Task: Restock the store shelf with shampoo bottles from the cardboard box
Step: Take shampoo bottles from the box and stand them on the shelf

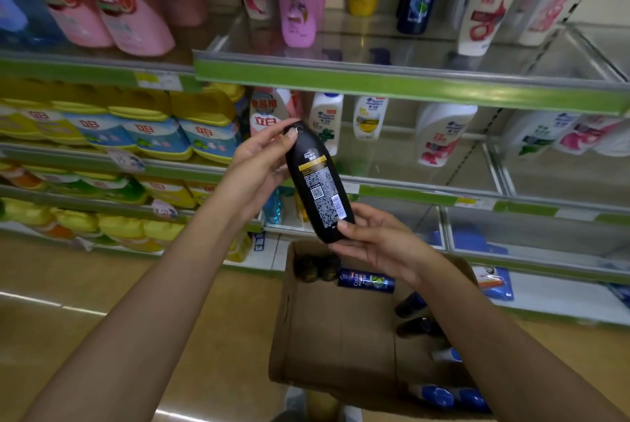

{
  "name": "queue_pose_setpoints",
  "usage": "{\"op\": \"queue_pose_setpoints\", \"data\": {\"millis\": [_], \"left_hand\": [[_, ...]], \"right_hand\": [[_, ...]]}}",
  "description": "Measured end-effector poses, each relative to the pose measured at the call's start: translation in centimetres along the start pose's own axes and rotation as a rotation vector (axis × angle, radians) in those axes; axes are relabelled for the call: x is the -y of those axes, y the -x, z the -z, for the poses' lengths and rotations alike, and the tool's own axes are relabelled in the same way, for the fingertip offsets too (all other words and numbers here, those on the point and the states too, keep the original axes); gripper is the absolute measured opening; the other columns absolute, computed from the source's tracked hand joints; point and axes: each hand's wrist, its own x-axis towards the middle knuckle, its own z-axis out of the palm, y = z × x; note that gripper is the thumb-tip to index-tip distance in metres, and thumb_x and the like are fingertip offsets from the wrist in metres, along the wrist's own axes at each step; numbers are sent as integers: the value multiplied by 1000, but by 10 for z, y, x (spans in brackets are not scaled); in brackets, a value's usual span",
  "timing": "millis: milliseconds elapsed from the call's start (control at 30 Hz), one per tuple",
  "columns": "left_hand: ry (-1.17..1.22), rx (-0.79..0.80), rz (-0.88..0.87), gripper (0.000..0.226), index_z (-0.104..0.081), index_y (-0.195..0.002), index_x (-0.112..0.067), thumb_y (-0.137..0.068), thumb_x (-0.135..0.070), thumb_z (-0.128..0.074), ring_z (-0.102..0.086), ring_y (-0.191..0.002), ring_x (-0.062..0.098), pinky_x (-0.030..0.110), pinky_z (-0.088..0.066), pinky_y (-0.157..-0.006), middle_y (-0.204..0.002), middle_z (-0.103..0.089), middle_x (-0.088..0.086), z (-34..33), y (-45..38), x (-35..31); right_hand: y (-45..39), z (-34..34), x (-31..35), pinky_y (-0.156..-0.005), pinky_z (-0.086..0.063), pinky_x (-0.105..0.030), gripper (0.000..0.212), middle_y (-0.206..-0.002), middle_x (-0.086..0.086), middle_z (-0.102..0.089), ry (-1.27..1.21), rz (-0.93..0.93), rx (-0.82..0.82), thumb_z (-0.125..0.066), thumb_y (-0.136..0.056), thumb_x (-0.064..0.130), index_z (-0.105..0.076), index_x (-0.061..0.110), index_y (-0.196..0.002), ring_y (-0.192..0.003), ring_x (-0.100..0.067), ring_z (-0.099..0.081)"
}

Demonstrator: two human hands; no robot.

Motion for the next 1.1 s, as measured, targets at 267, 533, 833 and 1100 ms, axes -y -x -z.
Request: {"op": "queue_pose_setpoints", "data": {"millis": [267,533,833,1100], "left_hand": [[131,118,89,64,-47,-136,-4,-88,-46,-54,-43,-132,37,55,-28,-112,-140,-48,22,-18,2,-30],[-110,77,-39,26,-67,-96,-20,-88,-43,-57,-66,-87,18,38,-51,-86,-96,-68,4,-37,5,-54],[-323,12,-164,36,-66,-104,-25,-85,-55,-60,-69,-92,12,31,-52,-77,-94,-72,-6,-54,7,-67],[-182,217,-133,43,-60,-114,-17,-80,-44,-60,-68,-93,19,36,-55,-82,-95,-71,0,-60,12,-81]], "right_hand": [[11,-34,33,-75,-59,-25,42,-116,-21,-67,-77,43,127,-57,-85,11,-57,8,-126,-99,-29,-70],[22,-54,47,-88,-56,-32,51,-117,-14,-69,192,180,17,-68,-83,6,-51,14,-130,-104,-27,-69],[26,-64,55,-86,-58,-33,49,-109,-17,-70,366,294,-23,-71,-82,8,-55,14,-128,-93,-24,-68],[31,-55,60,-82,-56,-32,31,-112,-15,-69,214,277,206,-55,-89,12,-57,8,-120,-86,-22,-66]]}}
